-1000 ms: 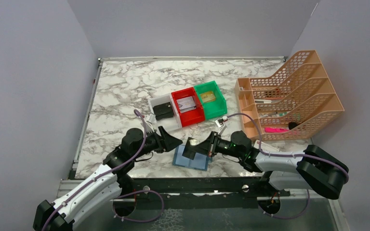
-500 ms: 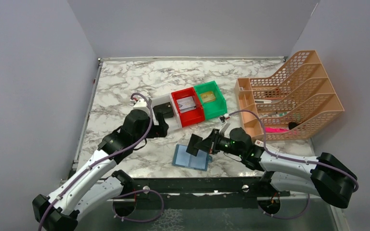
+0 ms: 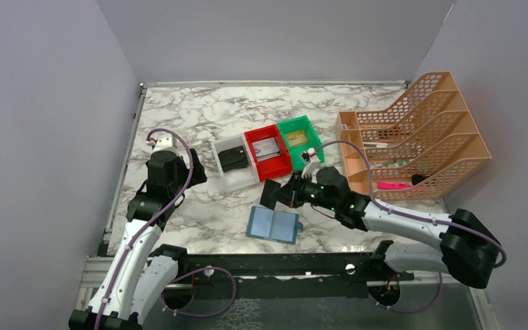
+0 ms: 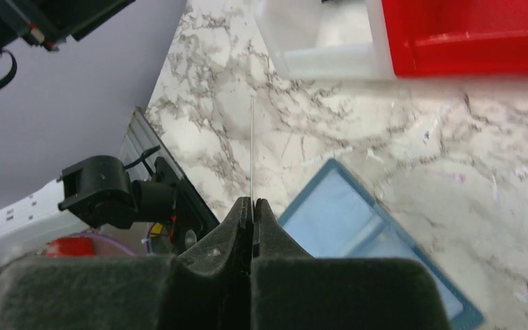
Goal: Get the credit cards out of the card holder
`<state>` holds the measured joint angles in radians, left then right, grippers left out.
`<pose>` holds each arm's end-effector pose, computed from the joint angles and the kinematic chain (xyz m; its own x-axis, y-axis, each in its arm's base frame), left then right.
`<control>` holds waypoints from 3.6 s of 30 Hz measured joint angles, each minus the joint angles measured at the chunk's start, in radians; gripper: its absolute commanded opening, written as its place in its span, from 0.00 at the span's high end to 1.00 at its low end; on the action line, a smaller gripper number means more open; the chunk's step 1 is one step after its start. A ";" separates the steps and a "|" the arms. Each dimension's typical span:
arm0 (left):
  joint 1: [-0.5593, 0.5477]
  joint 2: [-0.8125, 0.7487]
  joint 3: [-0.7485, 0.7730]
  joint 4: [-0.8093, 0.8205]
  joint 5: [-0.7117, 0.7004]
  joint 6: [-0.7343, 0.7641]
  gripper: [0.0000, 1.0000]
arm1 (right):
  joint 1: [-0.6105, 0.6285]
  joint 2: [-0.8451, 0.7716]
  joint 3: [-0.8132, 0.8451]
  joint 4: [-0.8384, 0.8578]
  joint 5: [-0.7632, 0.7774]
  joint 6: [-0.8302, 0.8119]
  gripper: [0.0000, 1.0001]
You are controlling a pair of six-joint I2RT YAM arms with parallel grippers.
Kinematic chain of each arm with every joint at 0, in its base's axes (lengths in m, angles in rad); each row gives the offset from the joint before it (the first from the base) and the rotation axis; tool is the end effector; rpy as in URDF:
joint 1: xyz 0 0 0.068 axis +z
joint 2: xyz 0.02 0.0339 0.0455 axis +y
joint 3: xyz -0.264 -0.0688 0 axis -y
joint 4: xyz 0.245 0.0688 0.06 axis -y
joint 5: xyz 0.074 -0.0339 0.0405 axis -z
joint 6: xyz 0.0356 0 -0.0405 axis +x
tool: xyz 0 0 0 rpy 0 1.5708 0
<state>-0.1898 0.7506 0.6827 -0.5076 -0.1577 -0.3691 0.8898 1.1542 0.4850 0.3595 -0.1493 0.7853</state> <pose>0.1651 -0.0260 0.2774 -0.5190 -0.2631 -0.8133 -0.1397 0.9648 -0.2229 0.1511 0.1949 0.2167 -0.7420 0.1949 -0.6415 -0.4707 0.5298 0.7055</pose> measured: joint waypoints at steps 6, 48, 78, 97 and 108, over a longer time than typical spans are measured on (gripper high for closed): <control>0.000 -0.080 -0.014 0.002 -0.027 -0.002 0.06 | 0.018 0.203 0.255 -0.101 0.013 -0.143 0.99; 0.000 -0.092 -0.024 0.002 -0.015 0.000 0.06 | 0.087 1.044 1.111 -0.253 0.624 -1.054 0.94; 0.000 -0.089 -0.026 0.004 -0.012 0.001 0.06 | 0.095 1.060 1.093 -0.293 0.483 -1.094 0.65; 0.000 -0.082 -0.029 0.005 -0.006 0.005 0.07 | 0.089 0.798 0.908 -0.296 0.416 -0.866 0.54; 0.000 -0.073 -0.031 0.005 0.002 0.008 0.07 | 0.100 0.376 0.457 -0.293 0.254 -0.338 0.52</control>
<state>-0.1894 0.6777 0.6521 -0.5022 -0.1558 -0.3614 0.9901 1.5299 0.9421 0.0666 0.1051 0.4469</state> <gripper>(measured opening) 0.934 0.460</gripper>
